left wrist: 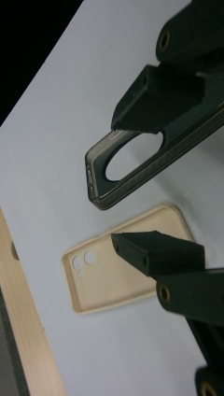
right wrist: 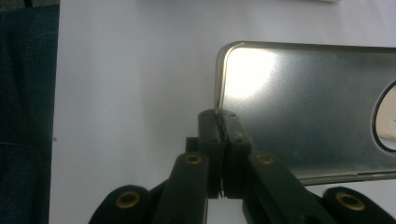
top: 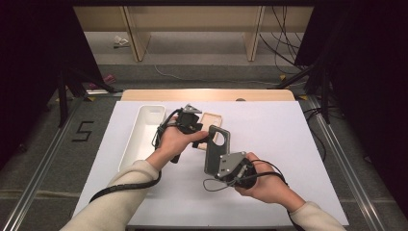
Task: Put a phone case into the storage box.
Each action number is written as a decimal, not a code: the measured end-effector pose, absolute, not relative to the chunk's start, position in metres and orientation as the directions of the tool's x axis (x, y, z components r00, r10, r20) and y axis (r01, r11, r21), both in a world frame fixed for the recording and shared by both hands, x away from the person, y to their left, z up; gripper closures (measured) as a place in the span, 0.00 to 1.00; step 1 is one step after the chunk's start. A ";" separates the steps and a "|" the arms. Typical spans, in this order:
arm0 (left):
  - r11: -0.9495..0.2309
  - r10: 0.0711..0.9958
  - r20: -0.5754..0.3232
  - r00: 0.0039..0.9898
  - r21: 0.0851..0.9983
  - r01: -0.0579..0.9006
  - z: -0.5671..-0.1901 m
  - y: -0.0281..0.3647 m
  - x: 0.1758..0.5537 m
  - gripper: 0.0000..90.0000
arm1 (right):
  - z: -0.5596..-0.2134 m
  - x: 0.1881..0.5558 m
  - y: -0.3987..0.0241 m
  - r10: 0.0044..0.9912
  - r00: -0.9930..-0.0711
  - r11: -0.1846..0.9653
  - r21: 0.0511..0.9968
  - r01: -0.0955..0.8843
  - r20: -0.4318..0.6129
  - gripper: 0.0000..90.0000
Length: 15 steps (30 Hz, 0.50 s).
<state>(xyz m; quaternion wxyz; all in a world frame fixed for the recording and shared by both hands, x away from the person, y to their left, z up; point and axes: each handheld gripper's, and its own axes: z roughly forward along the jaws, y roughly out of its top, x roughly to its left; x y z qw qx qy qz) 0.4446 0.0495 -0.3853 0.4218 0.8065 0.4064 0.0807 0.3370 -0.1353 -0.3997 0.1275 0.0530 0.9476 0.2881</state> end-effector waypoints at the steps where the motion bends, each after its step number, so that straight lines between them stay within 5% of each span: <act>1: -0.314 0.724 -0.213 0.657 0.746 0.587 -0.385 0.050 0.445 0.48 | -0.400 0.337 -0.135 0.174 -0.962 0.828 0.560 0.027 -0.211 0.99; 15: -0.326 0.740 -0.262 0.619 0.666 0.671 -0.392 0.039 0.456 0.64 | -0.399 0.336 -0.134 0.167 -0.962 0.829 0.558 0.018 -0.217 0.99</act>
